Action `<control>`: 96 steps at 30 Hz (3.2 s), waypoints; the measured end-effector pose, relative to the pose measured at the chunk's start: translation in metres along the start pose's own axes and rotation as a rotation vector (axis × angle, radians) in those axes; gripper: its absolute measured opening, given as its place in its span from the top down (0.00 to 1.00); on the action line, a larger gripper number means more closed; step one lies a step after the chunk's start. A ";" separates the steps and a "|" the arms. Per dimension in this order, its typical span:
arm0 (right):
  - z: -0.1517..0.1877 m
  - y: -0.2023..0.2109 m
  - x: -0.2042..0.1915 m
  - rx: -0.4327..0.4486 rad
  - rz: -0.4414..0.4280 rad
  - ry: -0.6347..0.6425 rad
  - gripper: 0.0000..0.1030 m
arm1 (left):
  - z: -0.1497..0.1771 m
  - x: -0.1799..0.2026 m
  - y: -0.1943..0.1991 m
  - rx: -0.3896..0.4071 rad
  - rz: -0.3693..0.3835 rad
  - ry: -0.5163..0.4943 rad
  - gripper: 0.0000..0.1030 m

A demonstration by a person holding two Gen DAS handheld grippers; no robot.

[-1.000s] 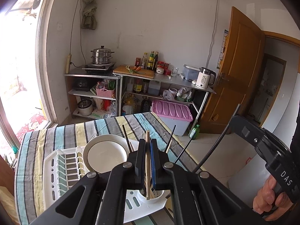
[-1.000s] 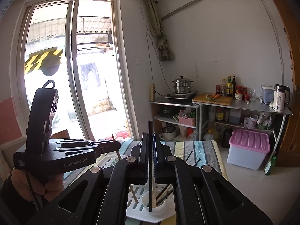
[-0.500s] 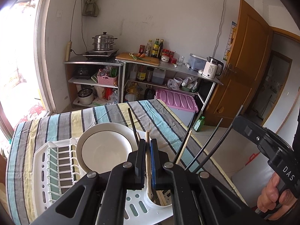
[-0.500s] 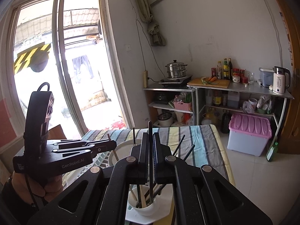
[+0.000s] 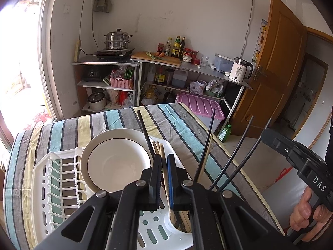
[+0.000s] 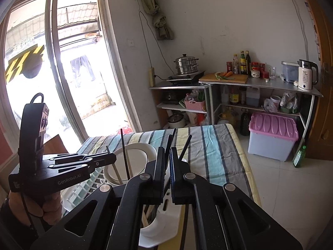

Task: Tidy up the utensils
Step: 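Lower the chopsticks into the white cup and open both tools, then raise both open tools and move them back to the chopsticks on the cloth, then grasp a black chopstick with the left tool while the right tool grasps another black chopstick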

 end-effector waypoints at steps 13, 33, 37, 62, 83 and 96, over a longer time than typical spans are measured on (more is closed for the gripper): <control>0.003 0.016 -0.007 0.006 0.022 0.039 0.84 | 0.011 -0.001 0.026 0.016 -0.009 -0.008 0.93; 0.090 0.105 -0.057 -0.004 -0.027 0.098 0.84 | 0.169 -0.005 0.144 0.097 -0.020 0.016 0.93; 0.115 0.117 -0.063 -0.032 -0.035 0.095 0.84 | 0.203 -0.009 0.154 0.077 -0.035 0.033 0.93; 0.163 0.087 -0.061 -0.172 -0.033 0.113 0.84 | 0.236 -0.024 0.116 -0.027 -0.134 0.070 0.93; 0.178 -0.014 -0.055 -0.418 -0.060 0.193 0.84 | 0.220 -0.039 0.031 -0.221 -0.210 0.086 0.92; 0.180 -0.032 -0.057 -0.477 -0.058 0.231 0.88 | 0.217 -0.029 0.025 -0.204 -0.239 0.040 0.92</control>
Point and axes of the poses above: each gripper's, at about its wrist camera, not at the fingertips, and y roughly against the way its jaws point, x to its right, z to its underside, the point moved 2 cm from there along -y, roughly the way its jaws point, and after that the axes turned 9 degrees about y, right-handed, at the moved point
